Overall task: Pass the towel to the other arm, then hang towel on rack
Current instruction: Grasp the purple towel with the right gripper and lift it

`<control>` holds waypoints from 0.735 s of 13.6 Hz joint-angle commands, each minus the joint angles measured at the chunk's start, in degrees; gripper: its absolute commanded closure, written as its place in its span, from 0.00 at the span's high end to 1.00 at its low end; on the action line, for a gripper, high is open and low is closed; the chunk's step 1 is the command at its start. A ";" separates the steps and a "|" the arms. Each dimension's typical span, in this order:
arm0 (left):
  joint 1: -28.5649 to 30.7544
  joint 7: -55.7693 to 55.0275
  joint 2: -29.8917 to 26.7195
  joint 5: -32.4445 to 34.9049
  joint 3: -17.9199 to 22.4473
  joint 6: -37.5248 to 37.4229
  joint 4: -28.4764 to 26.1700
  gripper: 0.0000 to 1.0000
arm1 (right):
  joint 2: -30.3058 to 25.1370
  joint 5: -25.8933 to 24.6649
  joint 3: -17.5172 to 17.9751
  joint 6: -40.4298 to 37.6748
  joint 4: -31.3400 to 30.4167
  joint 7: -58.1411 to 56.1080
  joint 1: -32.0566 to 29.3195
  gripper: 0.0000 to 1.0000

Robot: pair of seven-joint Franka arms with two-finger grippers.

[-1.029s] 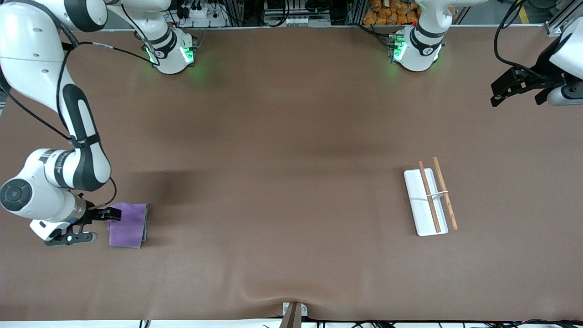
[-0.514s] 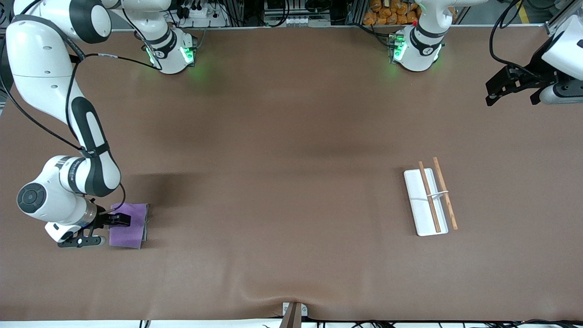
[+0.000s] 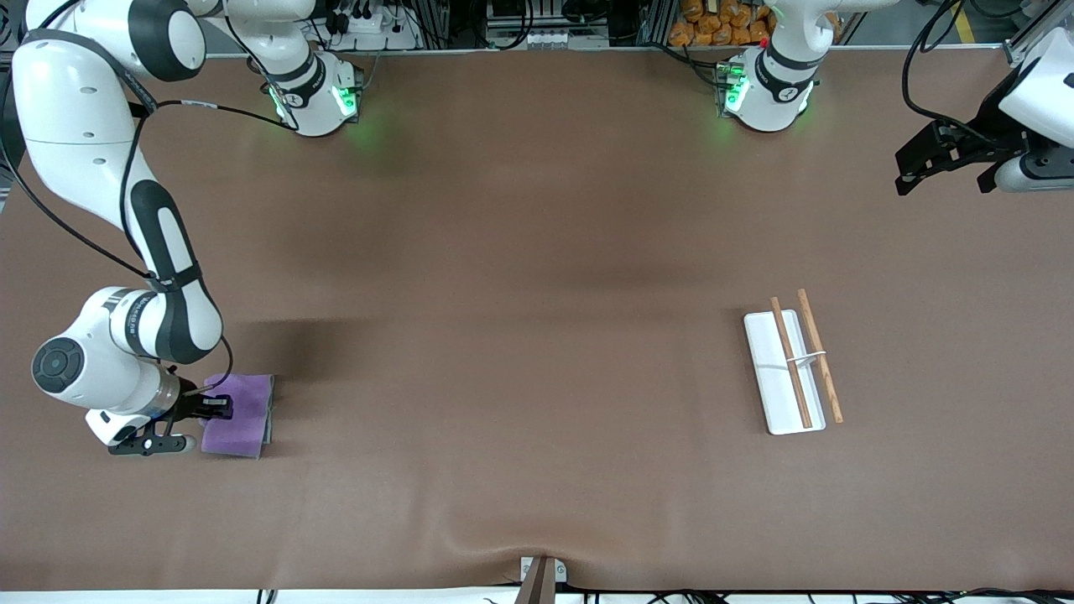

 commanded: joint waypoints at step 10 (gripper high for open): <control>0.50 0.87 -1.10 -0.79 0.16 -0.41 -0.14 1.00 | -8.61 0.43 1.04 -8.57 1.65 -1.34 0.17 0.00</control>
